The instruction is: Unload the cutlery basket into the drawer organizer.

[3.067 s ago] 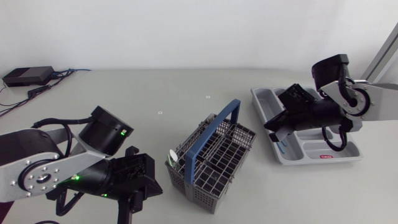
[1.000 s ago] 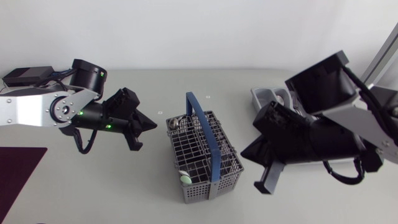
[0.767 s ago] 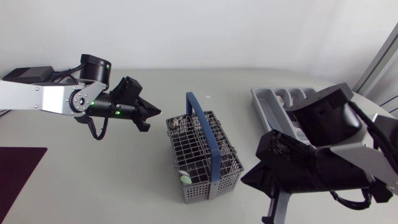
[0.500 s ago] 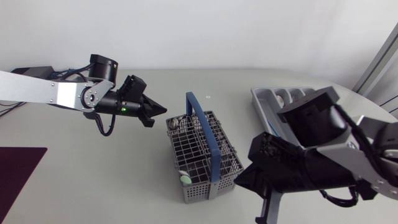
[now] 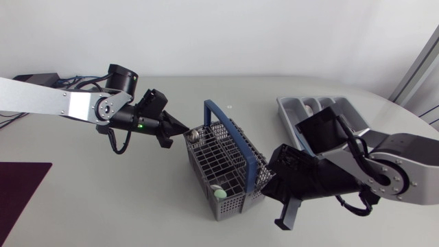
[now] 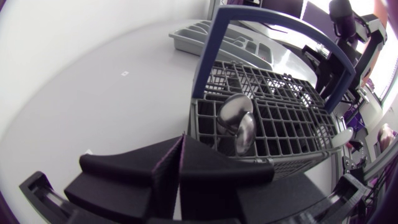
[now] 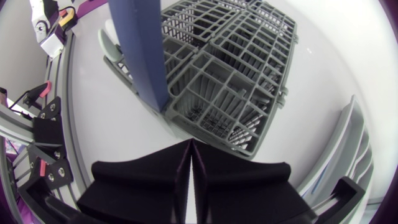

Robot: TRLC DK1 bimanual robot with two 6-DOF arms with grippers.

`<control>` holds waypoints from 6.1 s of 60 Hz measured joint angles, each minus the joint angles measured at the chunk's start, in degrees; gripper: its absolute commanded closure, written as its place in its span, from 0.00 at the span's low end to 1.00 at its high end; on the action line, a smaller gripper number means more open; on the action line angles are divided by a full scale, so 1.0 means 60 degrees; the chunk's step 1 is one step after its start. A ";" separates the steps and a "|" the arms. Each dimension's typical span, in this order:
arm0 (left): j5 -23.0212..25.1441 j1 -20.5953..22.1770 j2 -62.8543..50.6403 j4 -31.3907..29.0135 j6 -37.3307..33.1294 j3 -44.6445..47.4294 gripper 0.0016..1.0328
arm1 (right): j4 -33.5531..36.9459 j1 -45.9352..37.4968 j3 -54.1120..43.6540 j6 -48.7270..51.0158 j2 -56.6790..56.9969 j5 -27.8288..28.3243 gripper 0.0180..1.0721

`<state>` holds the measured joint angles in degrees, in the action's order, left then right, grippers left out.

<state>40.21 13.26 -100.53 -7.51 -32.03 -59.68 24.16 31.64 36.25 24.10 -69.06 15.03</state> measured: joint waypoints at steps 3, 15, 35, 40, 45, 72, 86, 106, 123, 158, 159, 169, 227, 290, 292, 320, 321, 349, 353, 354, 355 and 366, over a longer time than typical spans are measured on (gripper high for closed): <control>-0.0022 0.0000 0.0069 -0.0117 -0.0102 0.0015 0.79 | -0.0135 -0.0211 0.0004 0.0051 -0.0138 -0.0022 0.95; -0.0113 -0.0011 0.0882 -0.0627 -0.0503 0.0732 0.79 | -0.0790 -0.1239 0.0273 0.0306 -0.0940 -0.0120 0.95; -0.0280 0.0007 0.2331 -0.1399 -0.0929 0.2131 0.79 | -0.1869 -0.1931 0.1610 0.0339 -0.2568 -0.0299 0.95; -0.0273 0.0015 0.2503 -0.1537 -0.0954 0.2386 0.79 | -0.2055 -0.1931 0.1967 0.0310 -0.2940 -0.0306 0.95; -0.0251 0.0066 0.2583 -0.1592 -0.0958 0.2517 0.79 | -0.2226 -0.1927 0.2229 0.0306 -0.3209 -0.0350 0.95; -0.0018 -0.0168 0.2918 -0.1490 -0.1111 0.2568 0.79 | -0.2357 -0.2091 0.1461 0.0313 -0.2259 -0.0251 0.95; -0.0004 -0.0204 0.2918 -0.1490 -0.1137 0.2568 0.79 | -0.1985 -0.1566 0.0936 0.0229 -0.1468 -0.0477 0.95; -0.0007 -0.0634 0.3031 -0.1497 -0.1140 0.2568 0.79 | -0.1810 -0.1180 0.0743 0.0011 -0.1166 -0.0616 0.94; 0.0044 -0.0889 0.4495 -0.2736 -0.1133 0.2572 0.60 | -0.0536 -0.1552 0.0430 -0.0015 0.0769 -0.0623 0.13; -0.0186 0.0186 0.5304 -0.4892 0.0645 0.1559 0.06 | 0.0353 -0.1501 0.0109 -0.0583 0.1738 -0.0470 0.04; -0.0215 0.0226 0.5275 -0.4911 0.0710 0.1508 0.06 | 0.0372 -0.1490 0.0109 -0.0594 0.1745 -0.0474 0.04; -0.0583 0.0619 0.4758 -0.4921 0.1413 0.1038 0.07 | 0.0455 -0.1406 0.0109 -0.0747 0.1778 -0.0466 0.04; -0.1545 0.1330 0.2754 -0.4554 0.2597 0.0273 0.43 | 0.0659 -0.1206 0.0109 -0.0991 0.2044 -0.0463 0.04; -0.1486 0.1694 0.2583 -0.4371 0.2845 0.0240 0.85 | 0.0433 -0.1209 -0.0313 -0.0987 0.2098 -0.0295 0.04; -0.1490 0.1683 0.2590 -0.4371 0.2841 0.0240 0.84 | 0.0433 -0.1209 -0.0313 -0.0987 0.2098 -0.0291 0.04; -0.0623 0.1191 0.3756 -0.4273 0.2885 0.0313 0.84 | 0.0444 -0.1209 -0.0313 -0.0987 0.2167 -0.0291 0.04; -0.0586 0.1191 0.3814 -0.4273 0.2889 0.0313 0.84 | 0.0444 -0.1209 -0.0313 -0.0987 0.2171 -0.0291 0.04; 0.0525 0.0823 0.4153 -0.4302 0.3093 0.0521 0.84 | 0.1096 -0.0149 0.0255 -0.0987 0.2208 -0.0372 0.04; 0.0554 0.0769 0.4211 -0.4360 0.3093 0.0521 0.84 | 0.1260 0.0062 0.0419 -0.0987 0.2208 -0.0404 0.04; 0.0565 0.0747 0.4244 -0.4386 0.3096 0.0521 0.84 | 0.1275 0.0124 0.0455 -0.0987 0.2208 -0.0404 0.04; 0.0565 0.0743 0.4269 -0.4408 0.3093 0.0521 0.84 | 0.1282 0.0175 0.0481 -0.0987 0.2208 -0.0408 0.04; 0.0583 0.0729 0.4535 -0.4557 0.3093 0.0521 0.84 | 0.1384 0.0849 0.0812 -0.0991 0.2197 -0.0408 0.04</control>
<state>43.70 17.63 -73.32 -34.85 -13.47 -56.55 32.47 36.73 41.12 18.15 -55.88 12.58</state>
